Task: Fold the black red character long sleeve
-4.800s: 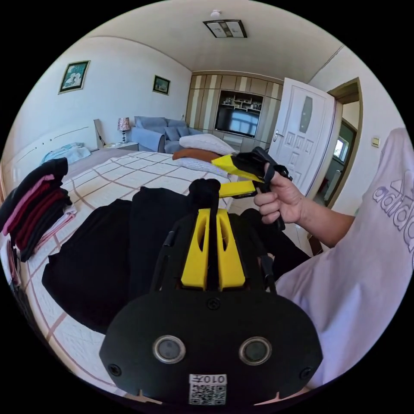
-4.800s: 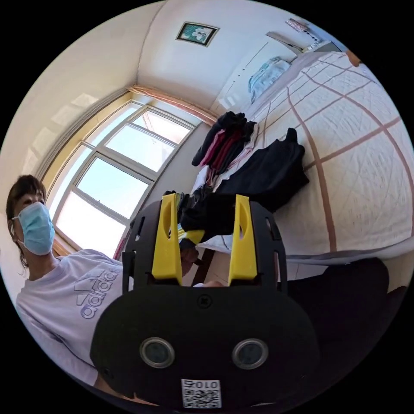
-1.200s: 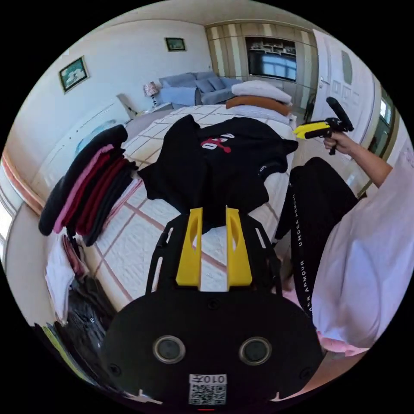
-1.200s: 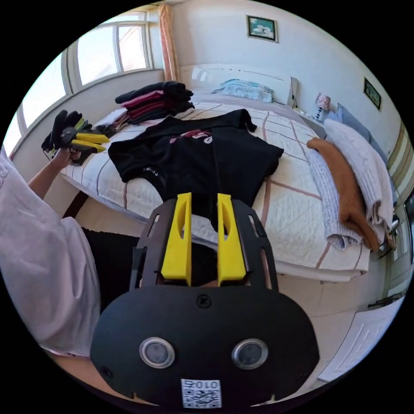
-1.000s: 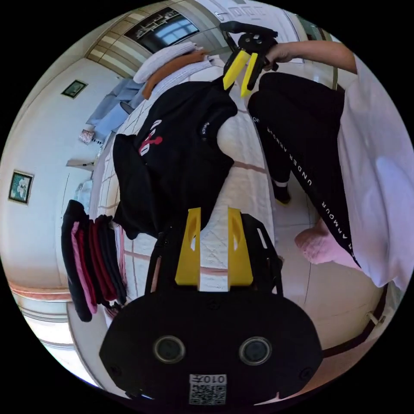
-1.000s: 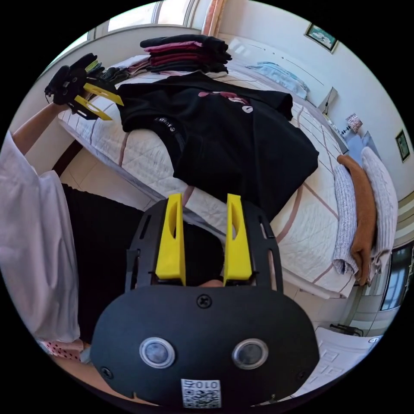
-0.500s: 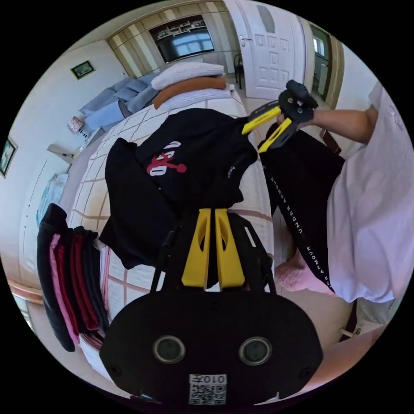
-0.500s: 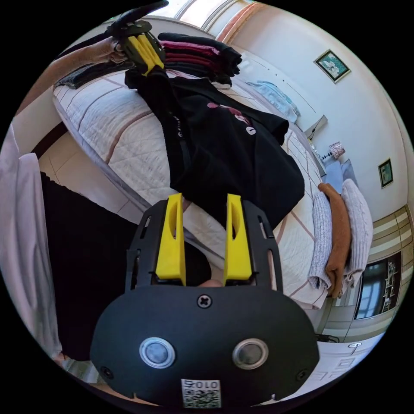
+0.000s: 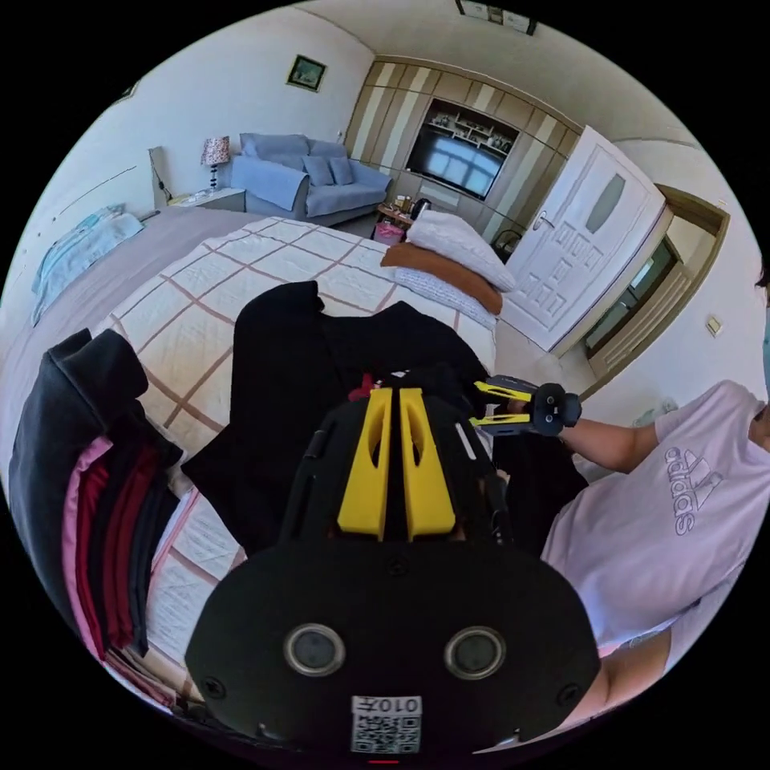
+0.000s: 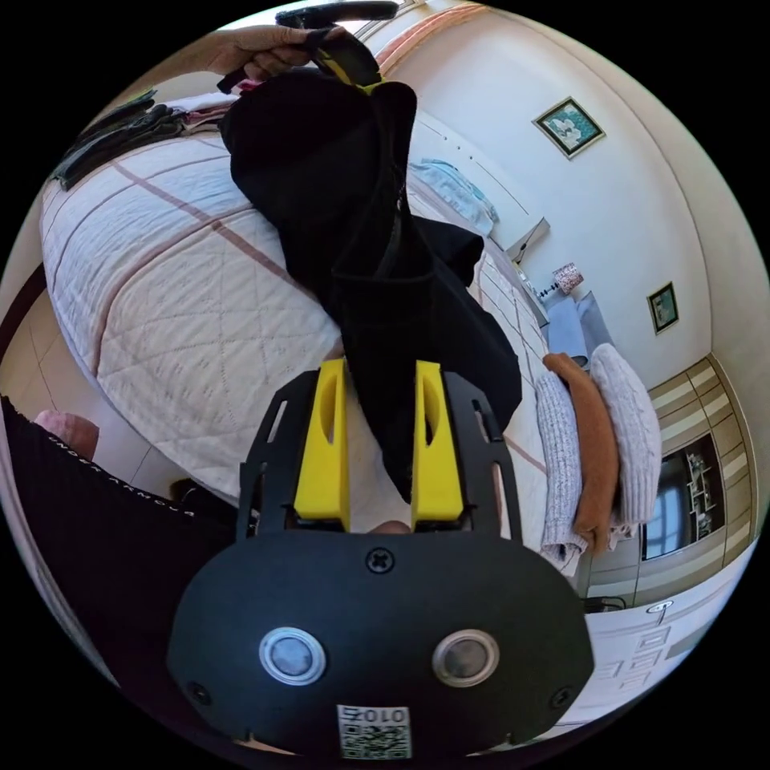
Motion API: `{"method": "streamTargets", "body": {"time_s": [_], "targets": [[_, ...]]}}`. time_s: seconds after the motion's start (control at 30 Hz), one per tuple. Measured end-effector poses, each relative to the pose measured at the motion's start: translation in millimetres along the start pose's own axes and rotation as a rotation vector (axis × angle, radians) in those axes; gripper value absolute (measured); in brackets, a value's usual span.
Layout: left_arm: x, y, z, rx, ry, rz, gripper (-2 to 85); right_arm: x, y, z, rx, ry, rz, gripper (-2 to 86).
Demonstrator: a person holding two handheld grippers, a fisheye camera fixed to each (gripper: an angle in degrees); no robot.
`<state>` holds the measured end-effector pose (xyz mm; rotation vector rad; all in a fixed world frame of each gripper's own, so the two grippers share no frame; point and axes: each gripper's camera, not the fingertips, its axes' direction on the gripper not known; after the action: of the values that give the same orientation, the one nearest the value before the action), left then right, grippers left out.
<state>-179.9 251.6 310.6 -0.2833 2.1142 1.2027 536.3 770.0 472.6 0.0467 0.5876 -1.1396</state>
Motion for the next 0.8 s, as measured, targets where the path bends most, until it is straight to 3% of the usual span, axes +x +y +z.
{"method": "streamTargets", "body": {"time_s": [0.17,0.33,0.4,0.53,0.7,0.8], "targets": [[-24,7,10,-0.05,-0.035,-0.059,1.1,55,7,7,0.016,-0.154,0.058,4.2],[-44,37,34,-0.149,-0.009,-0.086,3.3,151,28,22,0.046,-0.57,0.267,4.1],[-39,50,40,-0.141,0.064,-0.057,4.6,164,25,32,0.0,-0.608,0.252,4.2],[-21,63,20,-0.004,0.042,0.003,6.1,165,22,38,-0.078,-0.564,0.108,4.3],[-6,62,30,-0.198,-0.094,0.071,7.2,181,43,46,-0.107,-0.587,0.099,3.8],[4,66,49,-0.285,-0.058,0.104,5.6,194,57,53,-0.096,-0.588,0.157,3.5]]}}
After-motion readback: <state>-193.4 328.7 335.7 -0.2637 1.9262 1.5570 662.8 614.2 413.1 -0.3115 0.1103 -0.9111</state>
